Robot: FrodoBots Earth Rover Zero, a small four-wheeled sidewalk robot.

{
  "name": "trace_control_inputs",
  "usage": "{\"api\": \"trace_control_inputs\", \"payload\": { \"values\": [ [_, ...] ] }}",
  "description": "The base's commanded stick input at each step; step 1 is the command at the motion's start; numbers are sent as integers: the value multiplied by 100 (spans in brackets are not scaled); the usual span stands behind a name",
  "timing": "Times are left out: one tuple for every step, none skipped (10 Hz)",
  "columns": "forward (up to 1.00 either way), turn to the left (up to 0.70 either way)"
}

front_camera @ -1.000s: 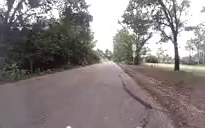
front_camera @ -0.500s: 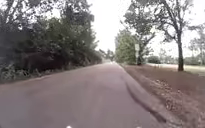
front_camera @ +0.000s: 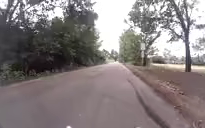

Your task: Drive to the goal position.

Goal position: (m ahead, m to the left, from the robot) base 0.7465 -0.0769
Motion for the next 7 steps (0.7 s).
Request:
{"api": "trace_control_inputs", "payload": {
  "values": [
    [100,-1],
    [100,-1],
    [100,-1],
    [100,-3],
    [100,-5],
    [100,-6],
    [100,-8]
  ]
}}
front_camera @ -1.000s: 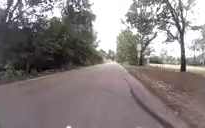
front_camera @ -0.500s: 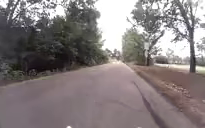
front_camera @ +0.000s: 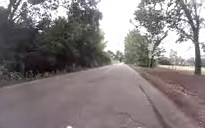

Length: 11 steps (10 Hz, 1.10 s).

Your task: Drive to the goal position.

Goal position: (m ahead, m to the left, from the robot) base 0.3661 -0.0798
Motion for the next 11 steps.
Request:
{"api": "trace_control_inputs", "payload": {
  "values": [
    [100,-10],
    [100,-11],
    [100,-13],
    [100,-15],
    [100,-16],
    [100,-18],
    [100,-19],
    [100,-19],
    [100,-20],
    [100,-20],
    [100,-21]
  ]
}}
